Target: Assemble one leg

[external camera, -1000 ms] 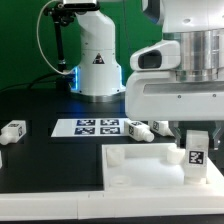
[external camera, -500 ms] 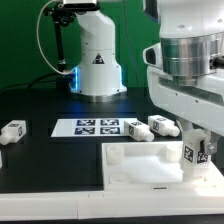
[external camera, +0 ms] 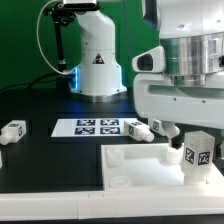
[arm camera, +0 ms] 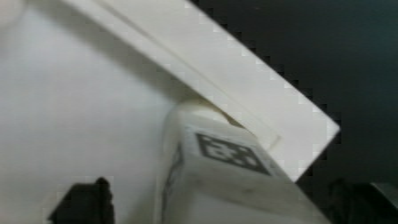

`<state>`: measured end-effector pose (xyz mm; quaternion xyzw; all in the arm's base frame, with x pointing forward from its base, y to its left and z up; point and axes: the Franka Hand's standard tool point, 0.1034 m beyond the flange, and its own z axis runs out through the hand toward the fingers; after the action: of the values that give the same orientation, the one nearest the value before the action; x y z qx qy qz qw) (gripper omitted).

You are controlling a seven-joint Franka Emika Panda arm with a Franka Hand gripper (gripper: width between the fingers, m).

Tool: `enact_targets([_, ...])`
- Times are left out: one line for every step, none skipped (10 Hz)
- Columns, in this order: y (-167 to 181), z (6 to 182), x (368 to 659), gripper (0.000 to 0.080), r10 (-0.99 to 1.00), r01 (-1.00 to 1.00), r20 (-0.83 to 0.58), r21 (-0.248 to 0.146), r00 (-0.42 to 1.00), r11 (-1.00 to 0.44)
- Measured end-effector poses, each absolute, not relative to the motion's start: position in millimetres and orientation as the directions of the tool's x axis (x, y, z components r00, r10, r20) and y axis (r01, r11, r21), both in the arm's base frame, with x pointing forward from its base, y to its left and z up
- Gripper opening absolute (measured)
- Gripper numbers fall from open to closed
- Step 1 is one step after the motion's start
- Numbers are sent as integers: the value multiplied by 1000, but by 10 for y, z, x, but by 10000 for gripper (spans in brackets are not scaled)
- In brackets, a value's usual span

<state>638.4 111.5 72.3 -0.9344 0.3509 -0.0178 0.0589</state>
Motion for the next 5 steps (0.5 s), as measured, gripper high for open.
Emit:
enact_targets([1126, 717, 6392, 638, -555, -548, 31, -131, 831, -826])
enact_targets([1116, 712, 6392, 646, -521, -513, 36, -129, 853, -849])
enact_targets([1105, 712, 6394, 646, -479, -471, 43, -126, 877, -873])
enact_targets([1096, 709, 6395, 649, -398, -390, 55, -118, 916, -913])
enact_targets([1096, 710, 6395, 649, -329, -321, 64, -113, 942, -940])
